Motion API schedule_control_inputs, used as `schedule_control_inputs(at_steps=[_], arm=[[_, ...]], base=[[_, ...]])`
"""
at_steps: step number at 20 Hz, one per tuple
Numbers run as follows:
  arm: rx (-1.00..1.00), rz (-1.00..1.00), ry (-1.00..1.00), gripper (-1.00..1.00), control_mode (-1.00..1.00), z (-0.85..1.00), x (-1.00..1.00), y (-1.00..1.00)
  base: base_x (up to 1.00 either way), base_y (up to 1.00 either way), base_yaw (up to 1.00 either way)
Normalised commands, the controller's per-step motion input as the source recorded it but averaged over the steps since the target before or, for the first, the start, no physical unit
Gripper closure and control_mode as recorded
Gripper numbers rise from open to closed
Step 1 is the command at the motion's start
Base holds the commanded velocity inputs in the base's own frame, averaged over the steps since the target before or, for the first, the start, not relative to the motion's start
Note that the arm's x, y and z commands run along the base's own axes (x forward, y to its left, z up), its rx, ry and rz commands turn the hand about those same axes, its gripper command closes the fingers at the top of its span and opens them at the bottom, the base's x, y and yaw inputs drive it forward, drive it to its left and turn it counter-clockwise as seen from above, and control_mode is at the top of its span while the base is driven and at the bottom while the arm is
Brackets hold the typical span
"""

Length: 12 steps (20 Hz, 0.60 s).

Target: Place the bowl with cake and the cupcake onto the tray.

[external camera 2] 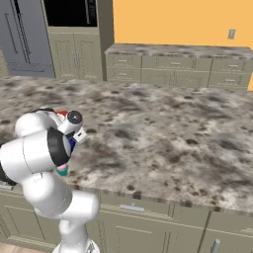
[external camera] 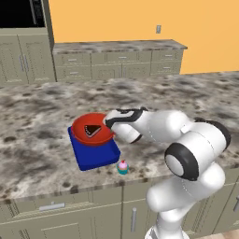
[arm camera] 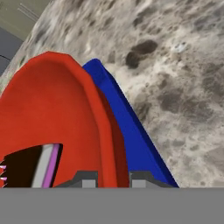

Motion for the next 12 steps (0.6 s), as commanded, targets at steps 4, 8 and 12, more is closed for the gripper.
schedule_control_inputs(at_steps=[4,8,12], arm=[[0.0,-0.02,0.09,1.0,-1.0,-0.26,0.19,0.27],[0.0,0.0,0.04,1.0,-1.0,-0.22,0.19,0.19],[0.0,0.0,0.0,1.0,-1.0,-0.17,0.23,0.07]], base=[[0.0,0.0,0.0],[0.0,0.0,0.0],[0.0,0.0,0.0]])
